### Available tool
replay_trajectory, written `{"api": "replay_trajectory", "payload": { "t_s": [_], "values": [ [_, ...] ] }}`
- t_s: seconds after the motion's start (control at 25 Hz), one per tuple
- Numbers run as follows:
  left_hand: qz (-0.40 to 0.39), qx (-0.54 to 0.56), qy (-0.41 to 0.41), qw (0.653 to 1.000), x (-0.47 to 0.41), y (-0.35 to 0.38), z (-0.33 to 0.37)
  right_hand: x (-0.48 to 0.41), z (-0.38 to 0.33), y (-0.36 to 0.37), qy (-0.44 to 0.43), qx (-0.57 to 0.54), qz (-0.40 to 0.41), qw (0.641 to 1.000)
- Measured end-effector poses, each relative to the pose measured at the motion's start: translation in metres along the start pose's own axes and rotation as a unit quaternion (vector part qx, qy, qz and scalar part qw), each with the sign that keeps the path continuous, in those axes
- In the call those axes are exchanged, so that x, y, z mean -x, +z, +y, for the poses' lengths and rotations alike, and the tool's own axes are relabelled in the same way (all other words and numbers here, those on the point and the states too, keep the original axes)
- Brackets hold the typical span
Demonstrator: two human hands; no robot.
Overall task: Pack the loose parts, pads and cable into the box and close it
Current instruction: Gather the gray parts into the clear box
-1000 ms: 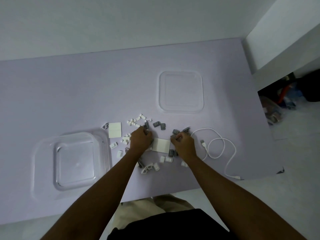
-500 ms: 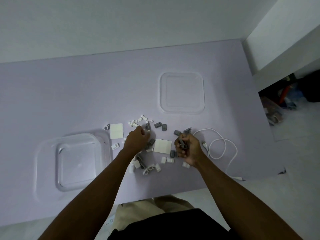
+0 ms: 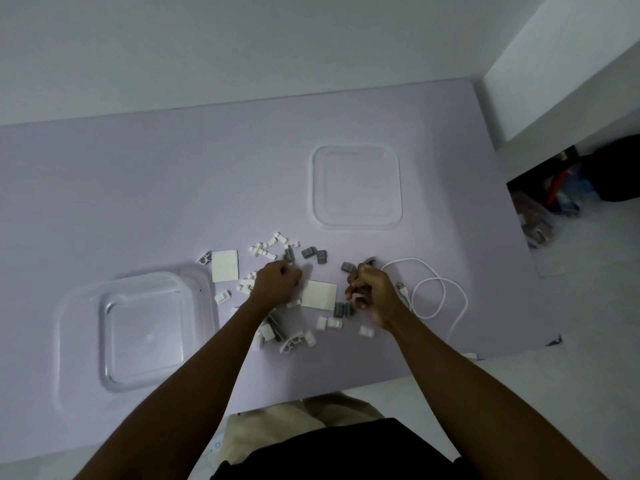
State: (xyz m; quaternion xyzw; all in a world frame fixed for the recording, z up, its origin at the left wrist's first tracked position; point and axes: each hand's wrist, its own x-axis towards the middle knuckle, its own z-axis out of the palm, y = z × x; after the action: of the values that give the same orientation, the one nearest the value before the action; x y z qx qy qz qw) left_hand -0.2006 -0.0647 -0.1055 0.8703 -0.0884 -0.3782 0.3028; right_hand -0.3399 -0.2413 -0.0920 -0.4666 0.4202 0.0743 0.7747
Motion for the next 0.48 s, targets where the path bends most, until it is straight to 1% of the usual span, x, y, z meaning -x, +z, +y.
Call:
{"api": "replay_trajectory", "payload": {
  "t_s": [0.12,0.2,0.24,0.28,0.32,0.36,0.4,0.48],
  "values": [
    [-0.018,0.099,-0.033,0.994,-0.001,-0.008,0.003,-0.003,0.003,-0.002,-0.015,0.018,0.028,0.999],
    [-0.044,0.158,-0.062,0.985,-0.001,-0.012,0.004,-0.01,0.009,-0.002,-0.045,0.06,0.091,0.993],
    [-0.059,0.179,-0.075,0.979,-0.002,-0.013,0.004,-0.015,0.013,-0.003,-0.076,0.112,0.135,0.982],
    [-0.074,0.199,-0.087,0.973,-0.002,-0.014,0.003,-0.02,0.016,-0.003,-0.118,0.184,0.182,0.959],
    [-0.087,0.217,-0.098,0.967,-0.002,-0.015,0.003,-0.025,0.02,-0.004,-0.157,0.267,0.219,0.925],
    [-0.1,0.235,-0.108,0.961,-0.002,-0.016,0.002,-0.027,0.021,-0.003,-0.187,0.339,0.232,0.892],
    [-0.11,0.251,-0.115,0.955,-0.002,-0.018,0.002,-0.029,0.021,-0.002,-0.2,0.387,0.226,0.871],
    [-0.118,0.291,-0.127,0.941,0.001,-0.02,0.003,-0.031,0.02,-0.001,-0.193,0.448,0.199,0.85]
  ]
}}
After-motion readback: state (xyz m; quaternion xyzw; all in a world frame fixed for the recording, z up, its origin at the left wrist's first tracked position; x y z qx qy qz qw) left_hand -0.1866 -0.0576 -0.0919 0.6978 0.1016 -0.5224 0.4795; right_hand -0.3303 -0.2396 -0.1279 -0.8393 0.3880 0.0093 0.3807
